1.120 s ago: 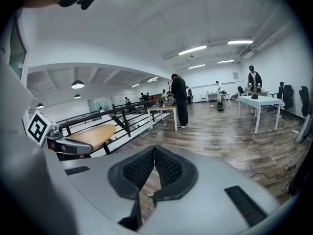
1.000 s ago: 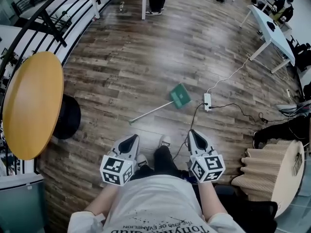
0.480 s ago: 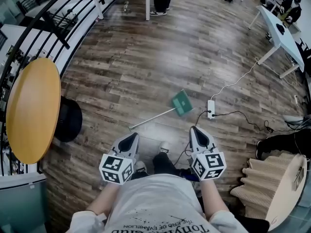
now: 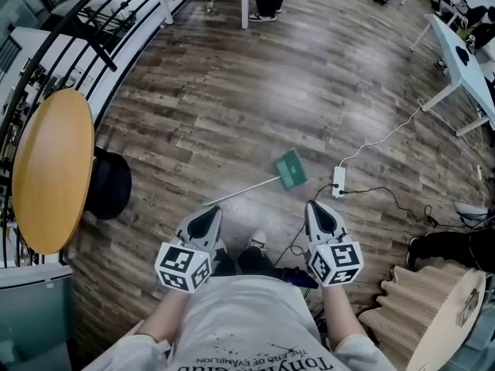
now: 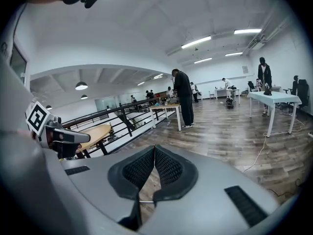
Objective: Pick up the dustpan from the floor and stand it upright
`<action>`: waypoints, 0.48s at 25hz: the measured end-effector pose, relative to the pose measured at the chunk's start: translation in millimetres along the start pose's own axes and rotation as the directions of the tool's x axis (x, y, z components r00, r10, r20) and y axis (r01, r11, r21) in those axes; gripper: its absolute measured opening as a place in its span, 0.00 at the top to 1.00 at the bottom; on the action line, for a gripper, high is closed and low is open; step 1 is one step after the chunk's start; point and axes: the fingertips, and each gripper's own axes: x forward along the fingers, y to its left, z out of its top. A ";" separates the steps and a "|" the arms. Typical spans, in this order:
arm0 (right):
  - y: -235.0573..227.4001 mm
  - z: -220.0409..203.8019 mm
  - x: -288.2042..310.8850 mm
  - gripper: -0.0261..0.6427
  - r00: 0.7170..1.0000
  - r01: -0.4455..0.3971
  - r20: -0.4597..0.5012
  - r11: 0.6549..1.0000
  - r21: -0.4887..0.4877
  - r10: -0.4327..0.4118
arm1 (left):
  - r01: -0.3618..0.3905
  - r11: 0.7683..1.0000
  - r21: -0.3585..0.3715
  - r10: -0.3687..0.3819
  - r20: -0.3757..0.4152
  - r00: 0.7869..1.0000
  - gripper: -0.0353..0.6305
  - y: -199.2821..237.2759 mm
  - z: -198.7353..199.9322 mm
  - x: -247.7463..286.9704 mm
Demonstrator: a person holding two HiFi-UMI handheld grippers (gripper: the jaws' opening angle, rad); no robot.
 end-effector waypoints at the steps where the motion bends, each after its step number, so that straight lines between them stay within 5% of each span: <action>1: -0.4 -0.5 3.6 0.92 1.000 -0.008 -0.005 1.000 0.002 0.008 | -0.003 1.000 -0.006 0.003 -0.001 1.000 0.91 1.8 -0.3 1.0; 12: 7.8 -2.8 30.3 0.92 0.999 -0.027 -0.044 1.000 -0.007 0.027 | 0.001 1.000 -0.011 -0.001 -0.031 1.000 0.91 30.0 -1.4 10.5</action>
